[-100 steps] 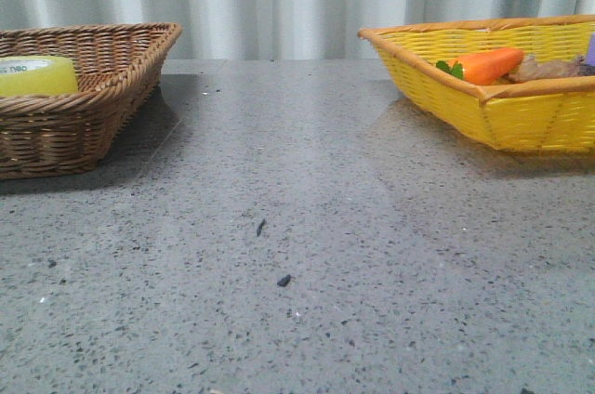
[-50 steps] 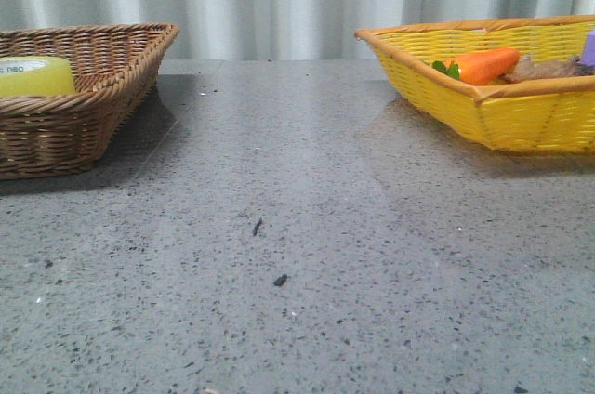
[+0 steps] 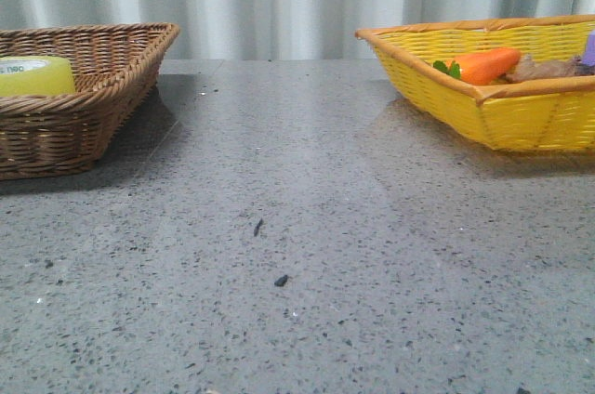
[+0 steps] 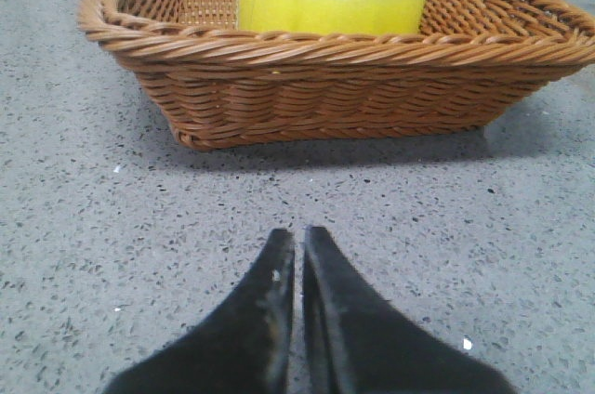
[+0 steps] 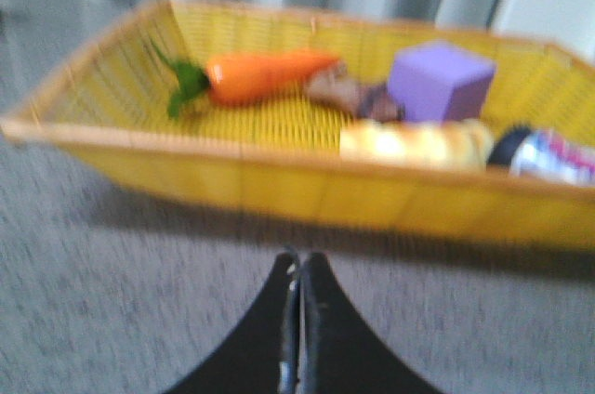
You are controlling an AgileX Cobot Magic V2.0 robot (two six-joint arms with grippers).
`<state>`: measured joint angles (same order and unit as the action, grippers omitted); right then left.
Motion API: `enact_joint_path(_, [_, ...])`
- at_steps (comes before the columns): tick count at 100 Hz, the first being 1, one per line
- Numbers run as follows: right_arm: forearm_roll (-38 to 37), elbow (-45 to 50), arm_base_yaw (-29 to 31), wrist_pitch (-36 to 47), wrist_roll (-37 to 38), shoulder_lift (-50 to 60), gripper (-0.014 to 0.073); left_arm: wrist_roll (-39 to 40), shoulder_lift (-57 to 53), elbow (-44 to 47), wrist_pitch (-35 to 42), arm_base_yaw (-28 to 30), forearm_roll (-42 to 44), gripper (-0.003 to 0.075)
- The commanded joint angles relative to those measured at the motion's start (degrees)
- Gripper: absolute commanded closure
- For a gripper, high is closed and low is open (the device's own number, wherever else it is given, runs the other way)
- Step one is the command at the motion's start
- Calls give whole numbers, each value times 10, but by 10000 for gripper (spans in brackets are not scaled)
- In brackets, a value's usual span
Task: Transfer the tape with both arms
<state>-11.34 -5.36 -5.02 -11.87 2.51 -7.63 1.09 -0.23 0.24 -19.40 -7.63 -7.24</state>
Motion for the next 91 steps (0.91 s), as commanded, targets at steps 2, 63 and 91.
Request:
enact_joint_path(2, [0,9,9,25,3,22,655,5,-16,4,25,0,-2,741])
enact_joint_path(63, [2,72,9,-62,3,93,655,5,-16,4,25,0,-2,741])
enact_joint_path(91, [2,72,9,-62,3,93,655,5,-16,4,25,0,-2,741])
